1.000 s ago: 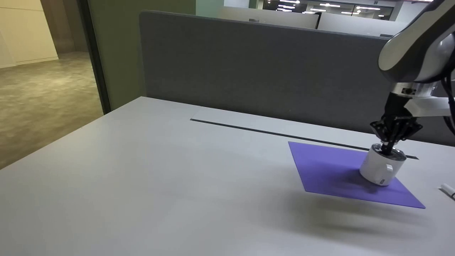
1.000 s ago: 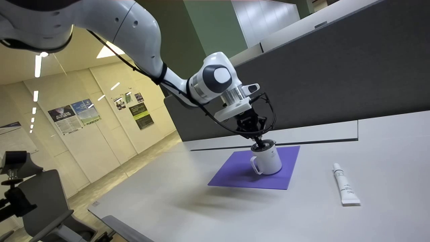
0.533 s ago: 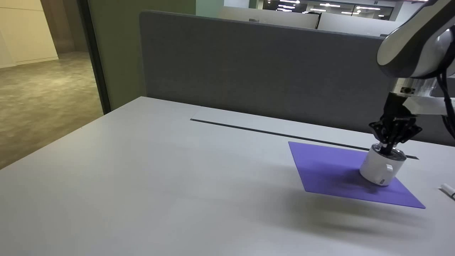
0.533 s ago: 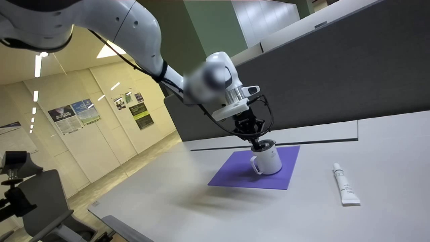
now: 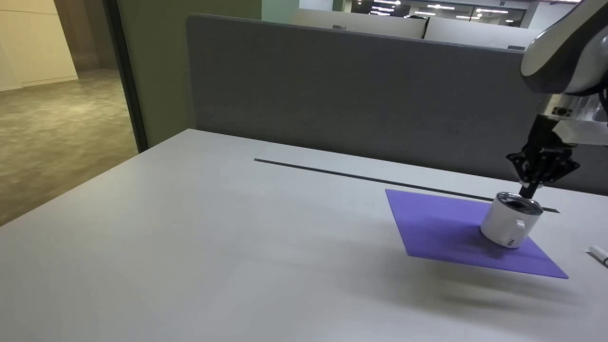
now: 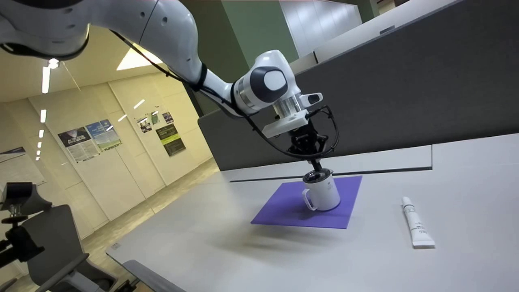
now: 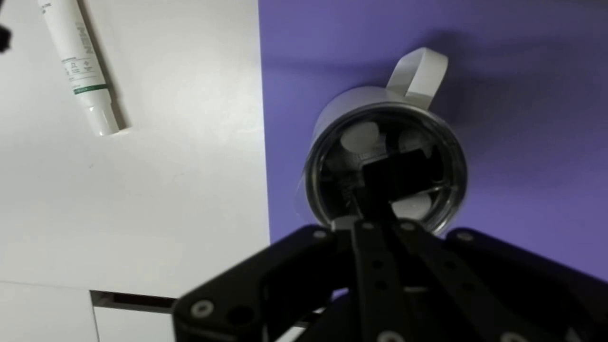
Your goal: Close the lid of the cup
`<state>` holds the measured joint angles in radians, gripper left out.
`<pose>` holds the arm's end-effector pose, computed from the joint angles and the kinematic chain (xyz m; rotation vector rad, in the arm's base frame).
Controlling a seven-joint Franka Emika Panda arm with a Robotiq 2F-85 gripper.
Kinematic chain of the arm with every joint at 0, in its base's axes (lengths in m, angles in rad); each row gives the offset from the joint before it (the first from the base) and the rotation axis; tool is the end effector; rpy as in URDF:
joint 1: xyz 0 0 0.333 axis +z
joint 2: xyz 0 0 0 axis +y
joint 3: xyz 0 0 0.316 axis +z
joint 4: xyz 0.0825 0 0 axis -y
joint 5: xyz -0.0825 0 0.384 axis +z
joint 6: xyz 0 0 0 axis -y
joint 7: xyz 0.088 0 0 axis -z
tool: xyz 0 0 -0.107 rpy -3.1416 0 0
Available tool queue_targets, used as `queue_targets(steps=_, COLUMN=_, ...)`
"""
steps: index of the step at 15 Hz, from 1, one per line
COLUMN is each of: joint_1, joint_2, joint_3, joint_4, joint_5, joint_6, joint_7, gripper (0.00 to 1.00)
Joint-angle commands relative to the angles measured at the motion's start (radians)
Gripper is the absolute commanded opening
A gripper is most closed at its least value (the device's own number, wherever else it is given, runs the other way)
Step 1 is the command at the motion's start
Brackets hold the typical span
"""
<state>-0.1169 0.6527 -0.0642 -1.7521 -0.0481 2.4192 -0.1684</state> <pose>0.6560 -0.1167 0.2000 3.0686 0.0562 0.0040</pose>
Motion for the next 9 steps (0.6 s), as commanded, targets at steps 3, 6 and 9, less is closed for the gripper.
queue_targets(steps=3, joint_1=0.003, joint_2=0.032, joint_3=-0.005, joint_4=0.038, joint_5=-0.010, joint_6=-0.018, joint_7=0.029, gripper=0.00)
queue_targets(steps=6, joint_1=0.008, joint_2=0.043, joint_3=-0.004, joint_4=0.040, joint_5=-0.011, joint_6=-0.012, joint_7=0.029, gripper=0.00)
queue_targets(steps=9, joint_1=0.010, joint_2=0.050, joint_3=-0.002, joint_4=0.044, joint_5=-0.010, joint_6=-0.014, joint_7=0.028, gripper=0.00)
